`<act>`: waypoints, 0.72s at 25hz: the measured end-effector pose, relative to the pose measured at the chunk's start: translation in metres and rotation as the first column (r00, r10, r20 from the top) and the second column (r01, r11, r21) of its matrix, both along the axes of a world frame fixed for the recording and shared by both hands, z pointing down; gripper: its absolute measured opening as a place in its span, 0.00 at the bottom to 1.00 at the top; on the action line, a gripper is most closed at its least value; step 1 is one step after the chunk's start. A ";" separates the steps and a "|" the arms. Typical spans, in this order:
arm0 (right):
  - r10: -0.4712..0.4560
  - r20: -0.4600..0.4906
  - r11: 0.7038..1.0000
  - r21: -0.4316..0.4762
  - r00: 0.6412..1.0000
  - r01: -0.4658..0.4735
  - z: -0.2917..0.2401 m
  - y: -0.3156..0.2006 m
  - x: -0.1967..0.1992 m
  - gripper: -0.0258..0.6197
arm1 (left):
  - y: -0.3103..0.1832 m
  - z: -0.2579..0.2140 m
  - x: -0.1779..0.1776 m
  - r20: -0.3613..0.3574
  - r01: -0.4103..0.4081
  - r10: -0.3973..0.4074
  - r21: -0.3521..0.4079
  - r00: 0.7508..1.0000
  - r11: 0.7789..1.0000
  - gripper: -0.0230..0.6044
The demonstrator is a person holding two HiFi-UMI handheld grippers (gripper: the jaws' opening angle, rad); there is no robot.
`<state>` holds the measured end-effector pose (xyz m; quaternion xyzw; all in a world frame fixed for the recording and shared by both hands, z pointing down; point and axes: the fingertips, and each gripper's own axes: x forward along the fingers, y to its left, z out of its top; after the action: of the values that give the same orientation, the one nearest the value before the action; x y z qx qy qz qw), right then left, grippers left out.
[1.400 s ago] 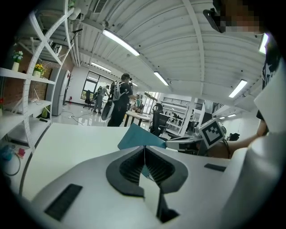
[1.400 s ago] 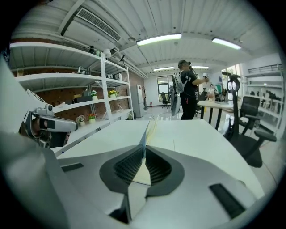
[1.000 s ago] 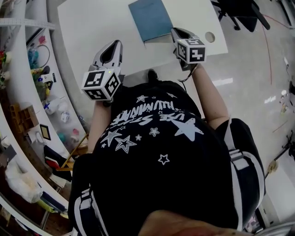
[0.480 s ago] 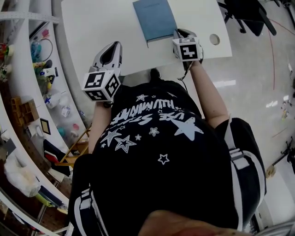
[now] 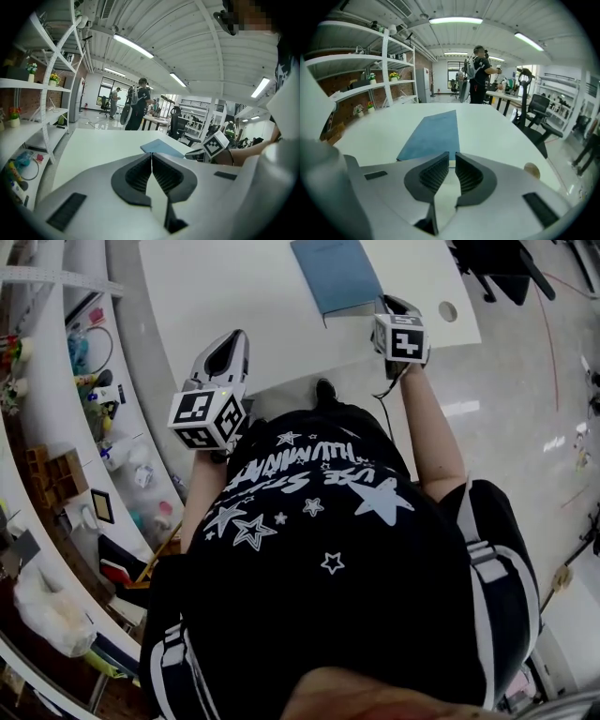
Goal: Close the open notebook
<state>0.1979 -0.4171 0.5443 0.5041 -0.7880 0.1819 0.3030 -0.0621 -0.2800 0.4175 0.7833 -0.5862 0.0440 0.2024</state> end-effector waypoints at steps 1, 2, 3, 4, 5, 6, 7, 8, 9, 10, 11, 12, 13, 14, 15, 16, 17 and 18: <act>0.023 0.008 1.000 0.004 1.000 -0.023 -0.006 0.006 -0.003 0.08 | 0.006 -0.003 -0.009 0.005 -0.006 0.006 0.005 1.000 1.000 0.06; 0.035 0.009 0.999 0.008 0.999 -0.035 -0.011 0.014 -0.008 0.08 | 0.013 -0.006 -0.019 0.008 -0.013 0.013 0.013 1.000 1.000 0.06; 0.036 0.006 0.999 0.014 0.999 -0.036 -0.015 0.024 -0.015 0.08 | 0.019 -0.008 -0.028 0.007 -0.018 0.018 0.021 1.000 1.000 0.06; 0.029 0.000 0.999 0.019 1.000 -0.029 -0.017 0.034 -0.023 0.08 | 0.025 -0.010 -0.038 0.001 -0.022 0.021 0.027 1.000 0.999 0.06; 0.020 -0.006 1.000 0.021 1.000 -0.020 -0.017 0.045 -0.033 0.08 | 0.032 -0.011 -0.048 -0.008 -0.023 0.023 0.033 1.000 0.999 0.06; 0.015 -0.007 1.000 0.017 1.000 -0.014 -0.016 0.057 -0.042 0.08 | 0.038 -0.012 -0.058 -0.017 -0.025 0.025 0.037 1.000 0.999 0.06; 0.015 -0.004 1.000 0.012 1.000 -0.015 -0.013 0.067 -0.051 0.08 | 0.043 -0.011 -0.067 -0.024 -0.028 0.029 0.041 0.999 0.999 0.06; 0.021 0.002 1.000 0.010 1.000 -0.021 -0.011 0.077 -0.059 0.08 | 0.049 -0.011 -0.074 -0.029 -0.034 0.036 0.044 0.999 0.998 0.06; 0.030 0.008 0.999 0.009 1.000 -0.030 -0.010 0.088 -0.068 0.08 | 0.055 -0.010 -0.081 -0.033 -0.043 0.045 0.046 0.998 0.998 0.06; 0.042 0.012 0.999 0.008 0.999 -0.042 -0.011 0.098 -0.076 0.08 | 0.061 -0.010 -0.086 -0.036 -0.055 0.057 0.049 0.998 0.997 0.06; 0.056 0.014 0.998 0.007 0.998 -0.056 -0.012 0.108 -0.083 0.08 | 0.068 -0.009 -0.091 -0.040 -0.068 0.070 0.051 0.997 0.996 0.06; 0.070 0.014 0.997 0.007 0.997 -0.070 -0.012 0.118 -0.089 0.08 | 0.075 -0.009 -0.096 -0.045 -0.081 0.084 0.053 0.995 0.995 0.06; 0.085 0.014 0.996 0.009 0.996 -0.085 -0.012 0.128 -0.095 0.08 | 0.082 -0.008 -0.100 -0.050 -0.094 0.096 0.054 0.994 0.994 0.06; 0.098 0.014 0.995 0.014 0.995 -0.098 -0.013 0.136 -0.100 0.08 | 0.089 -0.008 -0.104 -0.057 -0.105 0.108 0.055 0.993 0.993 0.06; 0.109 0.016 0.994 0.022 0.994 -0.110 -0.015 0.144 -0.105 0.08 | 0.095 -0.007 -0.107 -0.063 -0.116 0.120 0.056 0.991 0.992 0.06; 0.118 0.018 0.992 0.031 0.993 -0.119 -0.017 0.151 -0.110 0.08 | 0.102 -0.006 -0.111 -0.069 -0.126 0.130 0.056 0.989 0.990 0.06; 0.124 0.019 0.991 0.039 0.992 -0.125 -0.019 0.159 -0.116 0.08 | 0.108 -0.005 -0.115 -0.074 -0.134 0.137 0.056 0.988 0.989 0.06; 0.124 0.021 0.991 0.045 0.992 -0.125 -0.021 0.166 -0.122 0.08 | 0.114 -0.003 -0.119 -0.081 -0.136 0.140 0.054 0.987 0.989 0.06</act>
<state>0.0758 -0.2510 0.5235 0.5575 -0.7617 0.1869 0.2722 -0.1814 -0.1661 0.4149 0.8279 -0.5222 0.0106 0.2043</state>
